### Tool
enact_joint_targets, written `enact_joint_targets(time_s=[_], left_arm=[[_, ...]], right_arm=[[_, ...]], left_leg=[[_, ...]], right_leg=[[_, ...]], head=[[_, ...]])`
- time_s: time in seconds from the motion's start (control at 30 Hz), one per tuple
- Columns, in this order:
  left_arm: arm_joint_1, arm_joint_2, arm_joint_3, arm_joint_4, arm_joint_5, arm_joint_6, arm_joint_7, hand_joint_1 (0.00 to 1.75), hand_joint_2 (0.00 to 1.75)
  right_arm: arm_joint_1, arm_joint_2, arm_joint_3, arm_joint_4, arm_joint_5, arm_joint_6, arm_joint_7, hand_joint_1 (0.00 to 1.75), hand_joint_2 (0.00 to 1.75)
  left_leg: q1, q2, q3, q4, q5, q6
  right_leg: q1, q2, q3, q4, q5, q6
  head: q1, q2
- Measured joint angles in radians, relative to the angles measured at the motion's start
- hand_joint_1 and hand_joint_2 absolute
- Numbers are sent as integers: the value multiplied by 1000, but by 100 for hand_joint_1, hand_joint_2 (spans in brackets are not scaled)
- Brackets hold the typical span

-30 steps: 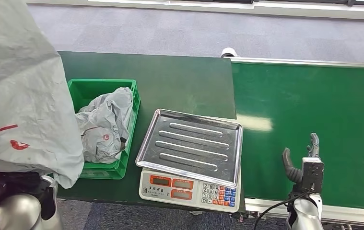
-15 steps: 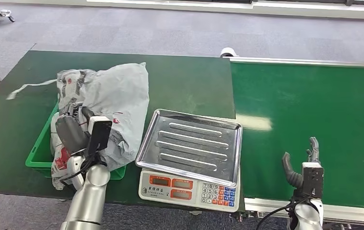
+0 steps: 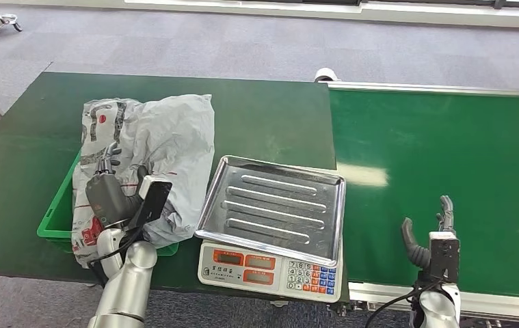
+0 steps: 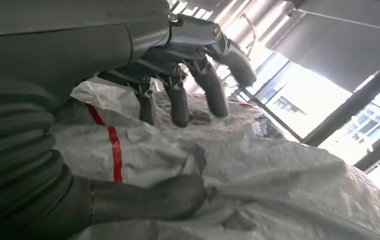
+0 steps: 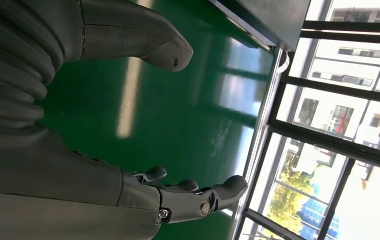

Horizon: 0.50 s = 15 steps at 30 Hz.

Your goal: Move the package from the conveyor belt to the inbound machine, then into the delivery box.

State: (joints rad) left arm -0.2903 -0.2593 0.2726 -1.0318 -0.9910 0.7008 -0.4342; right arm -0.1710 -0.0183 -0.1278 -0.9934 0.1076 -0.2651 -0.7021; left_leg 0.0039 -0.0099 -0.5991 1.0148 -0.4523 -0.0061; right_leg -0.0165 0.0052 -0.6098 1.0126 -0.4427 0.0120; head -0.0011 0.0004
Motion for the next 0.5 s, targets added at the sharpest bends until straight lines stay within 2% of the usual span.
enact_joint_targets(time_s=[0.1, 0.2, 0.37, 0.5], left_arm=[[-3, -23, 75, -19, 30, 0, -119, 0, 0], [-6, -37, 151, -61, 129, 0, -241, 0, 0], [7, -40, 179, -240, 256, 0, -266, 0, 0], [12, -40, 185, -350, 287, 0, -268, 0, 0]], right_arm=[[0, 0, 0, 0, 0, -3, 0, 0, 175], [4, 1, 2, 0, -2, -11, 0, 0, 175], [13, 1, 10, 0, -13, -22, 0, 0, 175], [14, 1, 20, 0, -17, -26, 0, 0, 175]], left_leg=[[0, 0, 0, 0, 0, 0], [0, 0, 0, 0, 0, 0], [2, 0, -1, 0, 0, -1], [2, 0, -1, 0, 0, -1]], right_leg=[[0, 0, 0, 0, 0, 0], [1, 0, 0, 0, 0, 0], [2, 0, -1, 0, 0, -1], [2, 0, -1, 0, -1, -1]], head=[[0, 0], [0, 0], [0, 0], [0, 0]])
